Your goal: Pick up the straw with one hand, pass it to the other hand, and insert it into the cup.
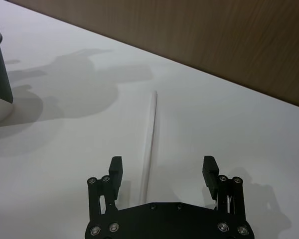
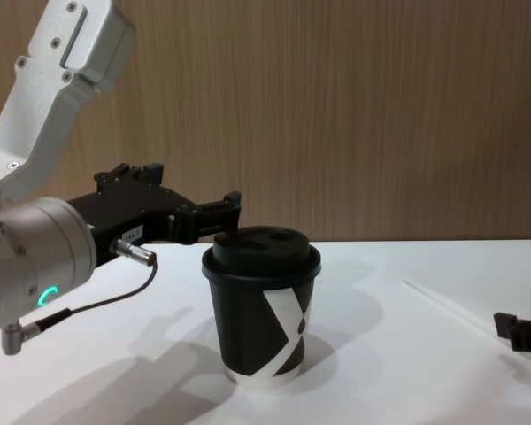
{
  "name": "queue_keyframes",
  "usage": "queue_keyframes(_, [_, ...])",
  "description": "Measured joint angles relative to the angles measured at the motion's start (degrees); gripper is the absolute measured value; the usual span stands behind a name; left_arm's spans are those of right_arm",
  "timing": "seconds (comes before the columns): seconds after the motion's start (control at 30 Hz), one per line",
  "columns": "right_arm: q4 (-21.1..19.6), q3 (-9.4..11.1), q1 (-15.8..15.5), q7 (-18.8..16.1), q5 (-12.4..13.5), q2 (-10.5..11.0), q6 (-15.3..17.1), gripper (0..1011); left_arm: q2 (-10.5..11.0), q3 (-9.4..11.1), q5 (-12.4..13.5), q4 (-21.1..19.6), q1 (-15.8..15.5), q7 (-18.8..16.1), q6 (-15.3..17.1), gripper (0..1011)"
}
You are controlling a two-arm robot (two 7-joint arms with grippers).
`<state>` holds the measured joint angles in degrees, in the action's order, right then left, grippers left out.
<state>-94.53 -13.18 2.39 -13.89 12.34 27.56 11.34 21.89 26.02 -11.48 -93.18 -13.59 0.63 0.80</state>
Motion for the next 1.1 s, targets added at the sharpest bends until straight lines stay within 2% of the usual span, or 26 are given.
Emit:
queue_keyframes(0.47, [4.21,2.03,2.23,-3.58,3.66,-0.73,2.29,1001,0.00,0.00,0.00,0.00,0.00,0.00,0.00,1003])
queue_keyframes(0.83, [5.46,2.29,2.93,-7.28,6.23,0.26,3.50,1001,0.00,0.00,0.00,0.00,0.00,0.00,0.00,1003])
queue_keyframes(1.1, [5.61,2.04,3.01,-8.18,6.98,0.87,4.11,978,0.00,0.00,0.00,0.00,0.00,0.00,0.00,1003])
